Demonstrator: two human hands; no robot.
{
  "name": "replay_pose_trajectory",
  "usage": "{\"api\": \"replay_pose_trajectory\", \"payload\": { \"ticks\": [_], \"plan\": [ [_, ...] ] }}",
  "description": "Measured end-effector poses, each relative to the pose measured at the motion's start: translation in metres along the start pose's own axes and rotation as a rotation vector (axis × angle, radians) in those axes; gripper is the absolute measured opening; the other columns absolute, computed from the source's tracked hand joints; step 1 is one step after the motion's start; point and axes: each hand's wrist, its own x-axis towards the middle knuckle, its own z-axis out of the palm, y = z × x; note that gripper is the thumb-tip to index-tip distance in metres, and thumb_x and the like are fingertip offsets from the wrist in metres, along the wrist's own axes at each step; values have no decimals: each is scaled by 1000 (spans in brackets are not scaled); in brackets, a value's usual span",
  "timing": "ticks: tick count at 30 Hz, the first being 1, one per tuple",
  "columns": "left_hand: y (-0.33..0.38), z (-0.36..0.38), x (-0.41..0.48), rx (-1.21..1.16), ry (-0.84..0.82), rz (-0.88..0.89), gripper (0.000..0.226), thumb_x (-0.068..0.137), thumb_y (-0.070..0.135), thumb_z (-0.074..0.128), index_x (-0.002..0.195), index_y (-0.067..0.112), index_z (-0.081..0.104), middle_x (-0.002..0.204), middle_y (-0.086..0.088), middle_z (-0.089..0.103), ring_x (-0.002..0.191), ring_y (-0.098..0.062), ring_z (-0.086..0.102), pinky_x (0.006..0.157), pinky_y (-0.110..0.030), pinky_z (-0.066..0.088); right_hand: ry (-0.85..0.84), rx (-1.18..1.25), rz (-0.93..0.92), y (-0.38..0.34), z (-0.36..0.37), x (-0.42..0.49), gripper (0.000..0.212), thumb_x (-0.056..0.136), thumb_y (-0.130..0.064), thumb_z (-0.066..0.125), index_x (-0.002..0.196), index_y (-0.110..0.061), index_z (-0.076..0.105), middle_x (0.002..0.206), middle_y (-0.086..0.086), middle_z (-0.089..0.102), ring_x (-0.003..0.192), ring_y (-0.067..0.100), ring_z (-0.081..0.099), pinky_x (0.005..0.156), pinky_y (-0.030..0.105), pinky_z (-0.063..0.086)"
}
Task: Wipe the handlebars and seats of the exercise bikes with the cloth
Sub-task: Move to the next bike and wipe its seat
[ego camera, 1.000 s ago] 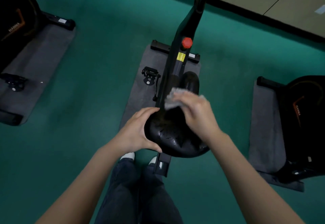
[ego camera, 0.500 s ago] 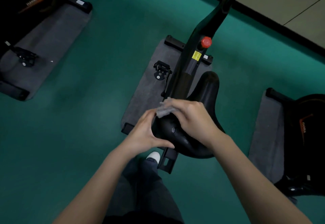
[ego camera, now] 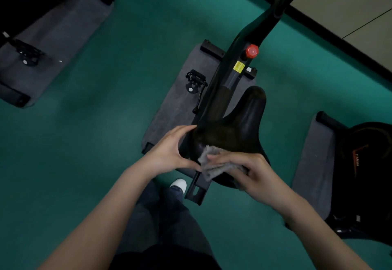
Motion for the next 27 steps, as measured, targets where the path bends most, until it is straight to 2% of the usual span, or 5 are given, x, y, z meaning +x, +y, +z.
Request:
{"api": "replay_pose_trajectory", "payload": {
  "ticks": [5,8,15,19,27],
  "plan": [
    [1,0,0,-13,10,-20,116,31,76,75,135,38,40,134,17,42,128,-4,38,113,-36,30,328,171,147,8,-12,-4,19,89,6,57,96,-7,68,85,19,70,65,26,62,62,29,47],
    [4,0,-1,0,20,-13,110,31,77,75,130,46,39,131,18,44,125,-3,40,112,-36,31,309,107,67,2,4,-2,25,88,8,58,100,-11,69,107,-1,71,94,0,66,83,13,47],
    [11,-3,-3,50,-12,6,106,33,75,78,125,60,29,129,29,35,129,1,31,111,-29,25,412,343,165,21,1,-50,24,91,-4,58,95,-24,72,64,-2,62,45,7,49,42,14,38],
    [13,1,0,71,2,36,109,35,66,82,130,55,28,137,19,35,131,1,31,108,-26,24,785,186,160,44,-34,-32,27,89,7,55,96,-17,64,83,-4,66,71,-3,56,67,10,44],
    [9,5,-1,48,30,63,103,40,48,83,131,46,34,130,24,40,116,15,40,96,-6,29,811,121,130,54,38,-54,31,90,7,54,107,-14,69,123,-9,64,122,4,54,102,24,42]
  ]
}}
